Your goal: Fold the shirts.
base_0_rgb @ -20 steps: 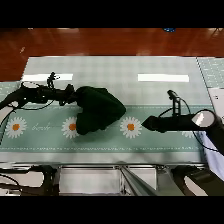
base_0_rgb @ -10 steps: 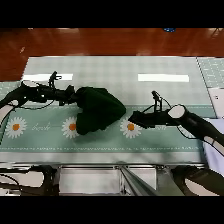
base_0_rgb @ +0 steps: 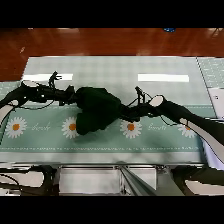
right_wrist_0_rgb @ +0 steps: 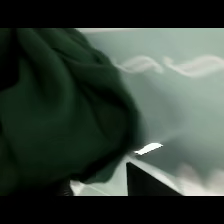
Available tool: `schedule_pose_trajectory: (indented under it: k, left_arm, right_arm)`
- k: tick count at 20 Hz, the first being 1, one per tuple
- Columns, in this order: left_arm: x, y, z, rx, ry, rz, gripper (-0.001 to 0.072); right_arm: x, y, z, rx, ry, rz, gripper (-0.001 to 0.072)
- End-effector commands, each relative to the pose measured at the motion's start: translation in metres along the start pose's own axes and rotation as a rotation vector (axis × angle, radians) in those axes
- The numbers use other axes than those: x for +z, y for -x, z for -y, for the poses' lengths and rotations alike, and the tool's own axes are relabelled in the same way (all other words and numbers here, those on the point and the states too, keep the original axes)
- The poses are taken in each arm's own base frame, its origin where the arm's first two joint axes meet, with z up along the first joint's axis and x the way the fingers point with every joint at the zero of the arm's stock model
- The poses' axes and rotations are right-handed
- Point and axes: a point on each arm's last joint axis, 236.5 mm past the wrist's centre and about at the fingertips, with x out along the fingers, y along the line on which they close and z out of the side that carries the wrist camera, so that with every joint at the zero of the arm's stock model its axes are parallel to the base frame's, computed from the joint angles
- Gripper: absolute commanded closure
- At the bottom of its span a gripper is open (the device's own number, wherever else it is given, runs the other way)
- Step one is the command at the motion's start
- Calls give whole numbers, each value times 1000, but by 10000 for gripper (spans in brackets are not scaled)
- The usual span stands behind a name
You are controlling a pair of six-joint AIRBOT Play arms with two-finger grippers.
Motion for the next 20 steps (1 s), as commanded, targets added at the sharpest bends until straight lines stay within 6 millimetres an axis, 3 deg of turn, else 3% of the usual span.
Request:
schedule_pose_trajectory:
  k: [1,2,4,6,8,10,11,14,17,20]
  left_arm:
    - [0,0,0,1,-1,-1,687]
    - [0,0,0,1,-1,-1,687]
    - [0,0,0,0,-1,0,687]
    - [3,6,4,-3,-9,15,687]
    - [16,26,14,-15,-38,70,687]
    - [40,65,35,-34,-89,176,687]
    - [54,92,54,-56,-121,251,687]
    - [82,188,132,-143,-264,494,687]
    - [71,285,219,-173,-486,705,687]
    - [20,374,304,-191,-714,912,687]
  right_arm:
    - [6,-14,-6,5,-1,-16,322]
    - [7,-15,-7,7,-1,-16,409]
    - [12,-13,-13,20,47,-1,695]
    - [18,-2,-29,53,108,-7,694]
    - [37,30,-46,76,176,29,695]
    - [70,86,-62,73,251,133,695]
    - [87,123,-71,63,293,205,695]
    - [120,243,-110,34,435,433,695]
    - [106,361,-152,-28,600,639,695]
    - [62,464,-179,-140,733,861,695]
